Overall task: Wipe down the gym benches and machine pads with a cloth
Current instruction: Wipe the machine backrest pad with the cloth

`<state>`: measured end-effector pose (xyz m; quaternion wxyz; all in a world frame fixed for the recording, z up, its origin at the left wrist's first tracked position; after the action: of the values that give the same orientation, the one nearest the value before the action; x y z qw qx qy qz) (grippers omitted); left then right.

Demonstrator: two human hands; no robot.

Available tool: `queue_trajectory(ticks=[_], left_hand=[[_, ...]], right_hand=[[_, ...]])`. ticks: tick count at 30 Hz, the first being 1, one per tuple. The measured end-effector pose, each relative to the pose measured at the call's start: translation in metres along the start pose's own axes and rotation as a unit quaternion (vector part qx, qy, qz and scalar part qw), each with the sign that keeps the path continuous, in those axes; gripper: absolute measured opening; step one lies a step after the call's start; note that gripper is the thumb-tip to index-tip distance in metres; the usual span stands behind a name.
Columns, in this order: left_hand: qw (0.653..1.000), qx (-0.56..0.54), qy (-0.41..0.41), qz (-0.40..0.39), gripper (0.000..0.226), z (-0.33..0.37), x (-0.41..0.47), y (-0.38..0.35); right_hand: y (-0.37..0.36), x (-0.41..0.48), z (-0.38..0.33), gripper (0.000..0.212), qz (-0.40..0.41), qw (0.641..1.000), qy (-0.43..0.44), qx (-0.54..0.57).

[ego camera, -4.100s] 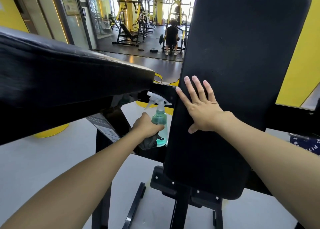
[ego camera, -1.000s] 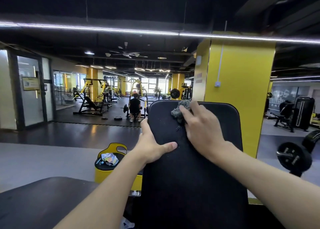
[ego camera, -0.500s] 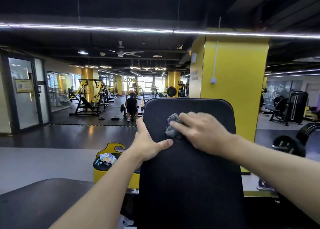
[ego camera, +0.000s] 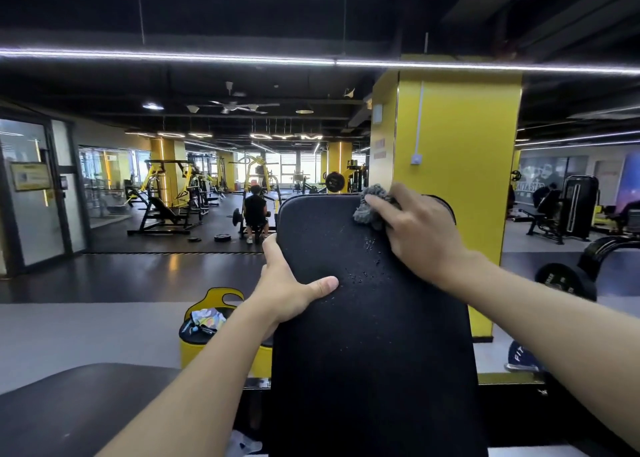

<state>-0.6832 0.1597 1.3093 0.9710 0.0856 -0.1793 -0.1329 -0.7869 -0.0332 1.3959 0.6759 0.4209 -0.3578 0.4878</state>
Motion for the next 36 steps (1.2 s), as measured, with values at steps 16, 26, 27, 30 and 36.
queue_trajectory(ticks=[16, 26, 27, 30, 36], left_hand=[[1.000, -0.001, -0.014, 0.010, 0.108, 0.000, 0.000, -0.001], [1.000, -0.006, -0.003, 0.006, 0.121, -0.002, 0.000, -0.001], [1.000, -0.006, -0.004, 0.008, 0.122, -0.002, 0.001, -0.001], [1.000, -0.007, -0.009, 0.011, 0.117, -0.001, -0.001, -0.002], [1.000, -0.006, -0.007, 0.013, 0.118, -0.002, 0.001, -0.002]], right_hand=[[0.006, -0.043, -0.025, 0.042, -0.045, 0.989, 0.142, 0.010], [0.006, -0.042, -0.015, 0.048, -0.049, 0.998, 0.015, -0.023], [0.009, -0.047, -0.015, 0.047, -0.058, 0.994, 0.088, -0.018], [0.017, -0.037, 0.017, 0.053, -0.092, 0.984, 0.144, -0.039], [0.013, -0.032, 0.015, 0.048, -0.068, 0.986, -0.144, -0.057]])
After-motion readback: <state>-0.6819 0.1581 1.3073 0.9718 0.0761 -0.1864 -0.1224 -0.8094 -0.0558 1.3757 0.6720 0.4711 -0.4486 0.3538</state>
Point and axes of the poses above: each hand's wrist, its own x-axis towards the middle knuckle, its own y-axis out of the back of the hand, z = x × y, the point moved 3 cm from there along x, towards the middle knuckle, and after that the axes turned 7 degrees about z, right-handed, at the moved point
